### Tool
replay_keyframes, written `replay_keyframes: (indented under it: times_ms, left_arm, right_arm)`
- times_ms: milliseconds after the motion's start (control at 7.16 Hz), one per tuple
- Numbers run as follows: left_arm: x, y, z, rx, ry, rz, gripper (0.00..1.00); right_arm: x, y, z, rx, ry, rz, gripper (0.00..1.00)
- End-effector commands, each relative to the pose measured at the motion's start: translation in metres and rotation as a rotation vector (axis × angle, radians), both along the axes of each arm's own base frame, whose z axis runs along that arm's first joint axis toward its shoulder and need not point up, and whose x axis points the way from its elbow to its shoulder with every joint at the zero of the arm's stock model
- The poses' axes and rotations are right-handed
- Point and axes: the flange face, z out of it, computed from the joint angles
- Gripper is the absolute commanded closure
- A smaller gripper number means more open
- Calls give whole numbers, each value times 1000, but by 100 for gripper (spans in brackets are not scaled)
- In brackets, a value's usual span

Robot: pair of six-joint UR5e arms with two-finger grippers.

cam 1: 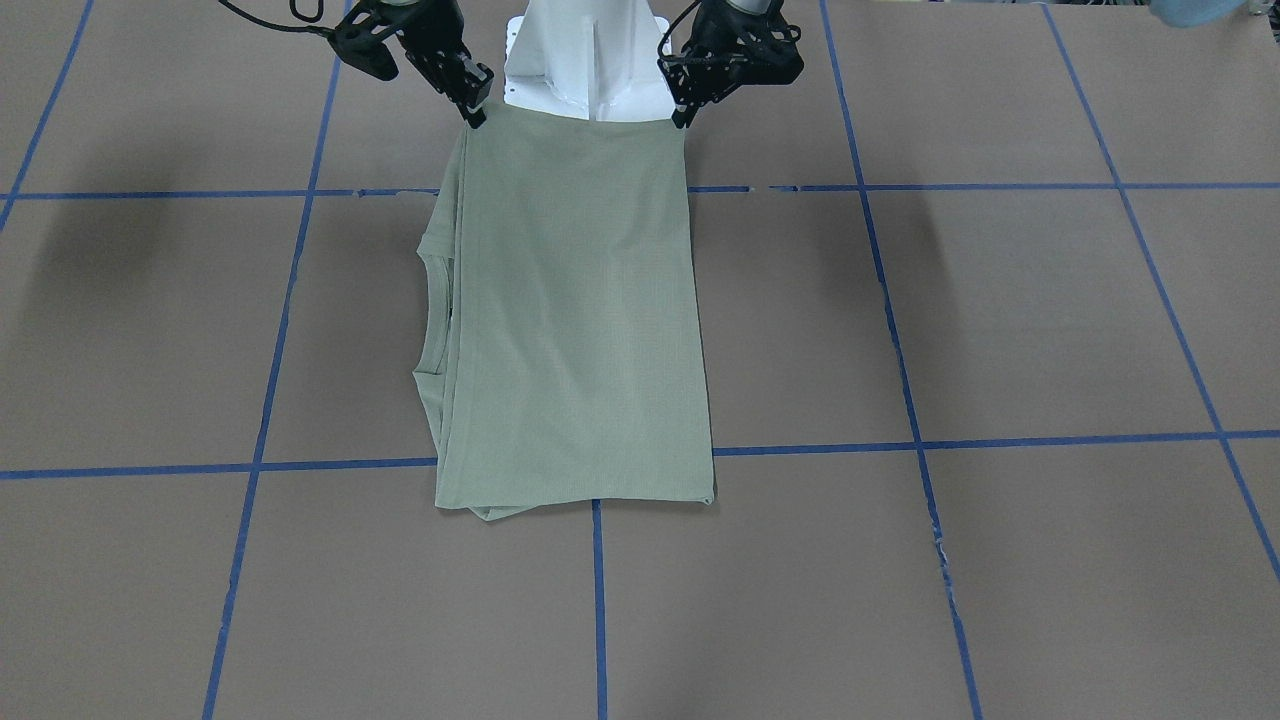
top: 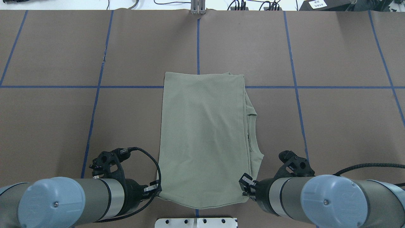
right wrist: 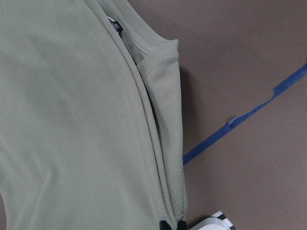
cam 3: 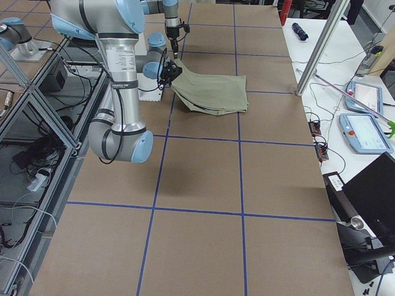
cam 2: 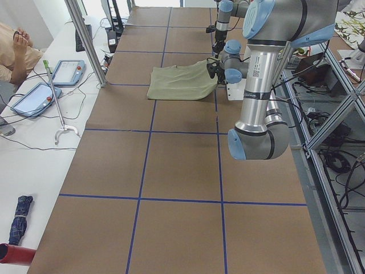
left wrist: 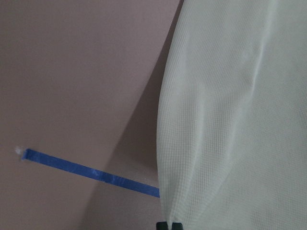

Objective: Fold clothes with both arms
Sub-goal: 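Lift the near edge with both grippers and fold it toward the far edge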

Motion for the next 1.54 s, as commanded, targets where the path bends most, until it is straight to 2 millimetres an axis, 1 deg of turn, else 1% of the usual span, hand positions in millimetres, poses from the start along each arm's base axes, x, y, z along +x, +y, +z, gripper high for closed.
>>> replay_keyframes:
  times_ms: [0,140,279,419,559,698,838,977,1117,1257,1396]
  left_arm:
    - [-24,-28,-22,1,48,-71,100]
    - [-38,-67,-41,24,78,-152,100]
    - [-31,-110,-46,58,57,-216,100]
    - [-15,-161,-36,105,-10,-264,100]
    - [-17,-197,-21,137,-48,-303,100]
    - [-12,-222,-4,155,-75,-321,100]
    - [3,-238,8,158,-72,-331,100]
    - [15,-246,14,163,-63,-334,100]
    - [24,-252,15,166,-59,-337,100]
    - [30,-259,16,163,-68,-340,100]
    - [35,-262,22,159,-83,-340,100]
  right_arm:
    - [26,-21,-13,0,-38,49,100]
    - [41,-52,-15,3,-40,117,100]
    - [48,-88,-3,-6,-16,175,100]
    - [27,-131,-15,36,-7,187,100]
    - [15,-172,-16,30,17,203,100]
    - [19,-203,-15,48,33,196,100]
    - [17,-227,-10,57,57,192,100]
    - [2,-244,-2,73,94,177,100]
    - [-13,-260,0,74,118,171,100]
    - [-22,-270,1,76,126,171,100]
    - [-33,-287,3,79,116,184,100]
